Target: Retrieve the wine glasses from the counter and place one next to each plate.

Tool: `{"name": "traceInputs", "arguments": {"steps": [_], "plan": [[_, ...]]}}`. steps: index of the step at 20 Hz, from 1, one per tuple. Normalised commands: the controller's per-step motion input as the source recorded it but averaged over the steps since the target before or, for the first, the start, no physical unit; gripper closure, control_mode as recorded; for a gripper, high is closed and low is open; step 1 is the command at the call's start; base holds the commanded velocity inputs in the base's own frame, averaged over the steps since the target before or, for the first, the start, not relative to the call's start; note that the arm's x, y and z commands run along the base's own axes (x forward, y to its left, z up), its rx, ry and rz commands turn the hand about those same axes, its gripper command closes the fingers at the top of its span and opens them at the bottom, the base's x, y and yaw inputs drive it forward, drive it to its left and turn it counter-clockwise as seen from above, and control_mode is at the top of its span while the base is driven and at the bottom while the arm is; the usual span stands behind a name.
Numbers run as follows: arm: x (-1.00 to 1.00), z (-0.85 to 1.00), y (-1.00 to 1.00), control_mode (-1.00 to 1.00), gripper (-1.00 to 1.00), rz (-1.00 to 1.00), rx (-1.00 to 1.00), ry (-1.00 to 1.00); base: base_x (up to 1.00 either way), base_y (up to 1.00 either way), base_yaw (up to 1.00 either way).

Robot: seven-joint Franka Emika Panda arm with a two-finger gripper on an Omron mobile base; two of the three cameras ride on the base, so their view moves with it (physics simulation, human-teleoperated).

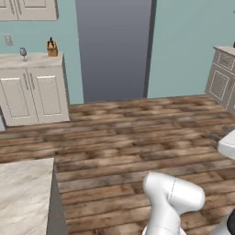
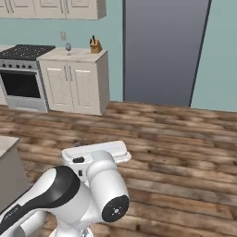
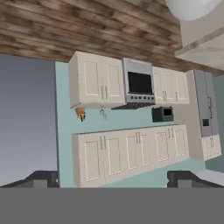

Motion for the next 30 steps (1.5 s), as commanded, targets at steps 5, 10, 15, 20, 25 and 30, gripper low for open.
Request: {"name": "traceInputs", "arguments": {"steps": [5, 10, 15, 20, 25, 30], "plan": [[0.00, 0.00, 0.00, 1.00, -1.00, 0.00, 0.00, 0.00, 1.00, 0.19, 0.14], [0.00, 0.00, 0.00, 1.00, -1.00, 0.00, 0.00, 0.00, 1.00, 0.66, 0.05], [0.00, 0.00, 0.00, 1.00, -1.00, 0.00, 0.00, 0.00, 1.00, 0.44, 0.01], [0.00, 0.00, 0.00, 1.00, -1.00, 0.00, 0.00, 0.00, 1.00, 0.25, 0.01], [0.00, 0.00, 0.00, 1.00, -1.00, 0.00, 0.00, 0.00, 1.00, 0.74, 0.00], [0.00, 0.00, 0.00, 1.00, -1.00, 0.00, 0.00, 0.00, 1.00, 1.00, -0.02]]}}
